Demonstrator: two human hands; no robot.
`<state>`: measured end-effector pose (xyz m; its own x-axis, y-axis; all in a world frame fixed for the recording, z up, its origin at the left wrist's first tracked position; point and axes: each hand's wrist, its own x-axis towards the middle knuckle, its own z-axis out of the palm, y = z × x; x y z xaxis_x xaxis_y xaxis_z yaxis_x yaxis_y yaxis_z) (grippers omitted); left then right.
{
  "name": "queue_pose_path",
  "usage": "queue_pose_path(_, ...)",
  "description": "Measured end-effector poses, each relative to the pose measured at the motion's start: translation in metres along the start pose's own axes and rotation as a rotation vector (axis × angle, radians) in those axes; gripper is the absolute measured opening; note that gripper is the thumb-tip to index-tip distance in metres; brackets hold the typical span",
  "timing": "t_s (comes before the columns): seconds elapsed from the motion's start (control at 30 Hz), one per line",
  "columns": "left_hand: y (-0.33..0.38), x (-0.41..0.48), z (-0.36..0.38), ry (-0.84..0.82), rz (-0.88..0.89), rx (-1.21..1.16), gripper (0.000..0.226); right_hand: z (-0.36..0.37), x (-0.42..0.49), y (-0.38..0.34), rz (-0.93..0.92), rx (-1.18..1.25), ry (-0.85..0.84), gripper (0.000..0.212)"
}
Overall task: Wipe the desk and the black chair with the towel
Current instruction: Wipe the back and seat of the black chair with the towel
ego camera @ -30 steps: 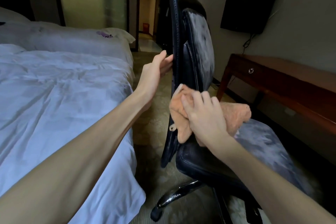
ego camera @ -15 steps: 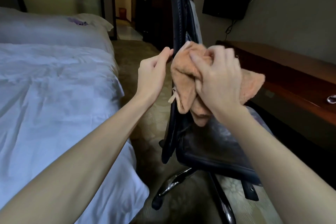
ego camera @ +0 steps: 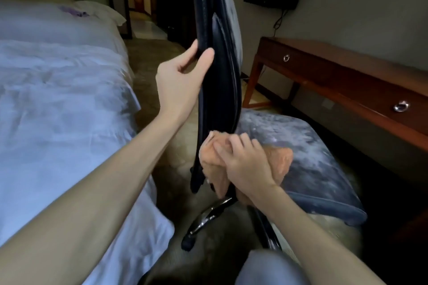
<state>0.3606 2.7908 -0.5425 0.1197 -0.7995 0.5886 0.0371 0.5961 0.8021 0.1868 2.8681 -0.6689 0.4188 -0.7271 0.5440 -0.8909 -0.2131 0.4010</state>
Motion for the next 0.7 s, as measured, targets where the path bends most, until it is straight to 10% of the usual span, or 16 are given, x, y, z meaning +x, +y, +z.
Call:
queue_pose_path(0.27,0.001,-0.003,-0.015,-0.161,0.028,0.288,0.073,-0.076,0.038,0.035,0.202,0.121,0.357,0.055)
queue_pose_path(0.7,-0.019,-0.017,0.001,-0.105,0.087,0.743,0.055,-0.024,0.036,0.029,0.175,0.045,0.176,0.069)
